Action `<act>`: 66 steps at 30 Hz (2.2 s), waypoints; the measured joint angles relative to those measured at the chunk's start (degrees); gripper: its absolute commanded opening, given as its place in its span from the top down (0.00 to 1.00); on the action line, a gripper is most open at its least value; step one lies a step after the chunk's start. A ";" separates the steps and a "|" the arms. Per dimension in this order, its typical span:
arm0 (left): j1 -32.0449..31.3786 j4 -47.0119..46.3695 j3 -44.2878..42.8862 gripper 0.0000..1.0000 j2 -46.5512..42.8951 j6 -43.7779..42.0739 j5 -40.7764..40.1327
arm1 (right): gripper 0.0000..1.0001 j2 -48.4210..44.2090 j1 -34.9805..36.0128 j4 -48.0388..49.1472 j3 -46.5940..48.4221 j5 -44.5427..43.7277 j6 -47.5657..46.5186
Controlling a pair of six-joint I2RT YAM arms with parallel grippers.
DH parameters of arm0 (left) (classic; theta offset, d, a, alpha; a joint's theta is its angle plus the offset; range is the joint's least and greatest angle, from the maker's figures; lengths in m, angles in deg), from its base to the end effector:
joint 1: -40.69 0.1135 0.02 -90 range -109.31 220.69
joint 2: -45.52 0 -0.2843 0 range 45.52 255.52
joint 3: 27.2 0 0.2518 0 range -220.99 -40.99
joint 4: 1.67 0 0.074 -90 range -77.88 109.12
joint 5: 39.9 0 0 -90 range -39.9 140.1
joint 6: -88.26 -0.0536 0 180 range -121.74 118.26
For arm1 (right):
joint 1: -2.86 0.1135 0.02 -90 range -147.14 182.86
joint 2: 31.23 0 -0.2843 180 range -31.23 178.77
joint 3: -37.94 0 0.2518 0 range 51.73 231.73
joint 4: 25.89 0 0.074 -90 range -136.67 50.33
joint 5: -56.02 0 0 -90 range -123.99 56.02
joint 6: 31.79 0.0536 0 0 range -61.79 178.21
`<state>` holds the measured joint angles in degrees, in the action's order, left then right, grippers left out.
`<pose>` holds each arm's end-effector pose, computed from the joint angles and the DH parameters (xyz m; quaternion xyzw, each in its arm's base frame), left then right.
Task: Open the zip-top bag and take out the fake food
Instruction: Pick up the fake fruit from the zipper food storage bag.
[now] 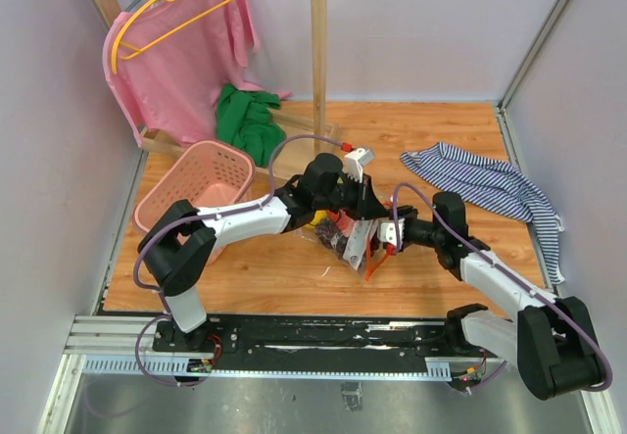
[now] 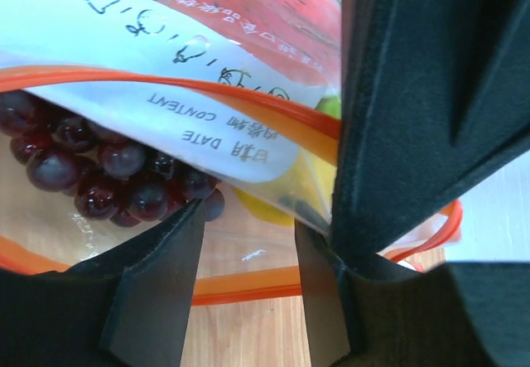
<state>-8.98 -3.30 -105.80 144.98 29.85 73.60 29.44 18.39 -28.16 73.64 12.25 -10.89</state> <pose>0.2544 -0.3327 0.2637 0.2419 0.7698 -0.4952 0.3222 0.1898 0.0929 0.2042 -0.6798 0.4430 0.0834 0.5786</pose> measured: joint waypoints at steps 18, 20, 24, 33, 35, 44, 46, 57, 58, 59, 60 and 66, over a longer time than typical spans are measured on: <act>0.83 4.13 0.11 0.51 -0.55 -2.21 -1.77 | 0.39 5.68 -1.07 5.70 0.00 3.15 3.52; 0.85 5.90 0.79 0.44 -2.67 -3.48 -4.04 | 0.39 5.68 -1.09 4.09 0.13 4.22 2.40; 1.20 11.56 2.40 0.35 -8.59 -6.99 -11.87 | 0.39 5.86 -1.79 -1.90 1.84 6.88 -1.79; 6.40 21.88 6.03 0.20 -11.19 -10.97 -26.56 | 0.30 10.19 -2.60 -18.43 7.93 12.57 -15.19; 7.52 23.04 6.47 0.20 -10.29 -11.23 -27.39 | 0.28 11.56 -2.60 -21.31 9.03 13.14 -17.49; 8.74 22.23 6.43 0.39 -5.46 -12.13 -24.52 | 0.28 15.04 -2.58 -29.59 12.07 13.97 -24.52; 8.79 21.46 6.43 0.44 -4.85 -12.33 -23.61 | 0.32 15.23 -2.49 -30.03 12.09 13.90 -25.22; 9.46 18.12 7.48 0.47 -3.82 -12.04 -18.58 | 0.28 17.29 0.61 -31.47 12.41 9.66 -26.67; 9.46 17.90 7.56 0.47 -3.82 -12.00 -18.34 | 0.27 17.53 0.63 -31.85 12.50 9.16 -27.08; 9.46 17.64 7.74 0.47 -3.82 -11.93 -18.12 | 0.26 17.79 0.70 -32.28 12.66 8.52 -27.54; 9.46 17.25 7.93 0.47 -3.82 -11.85 -17.81 | 0.26 18.03 0.72 -32.61 12.79 8.02 -27.96; 9.46 16.04 8.44 0.47 -3.82 -11.37 -16.72 | 0.32 19.87 2.43 -32.92 13.49 4.85 -29.14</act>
<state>0.49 12.74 -97.37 141.15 18.49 56.88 49.30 20.82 -61.08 87.12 17.11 -40.03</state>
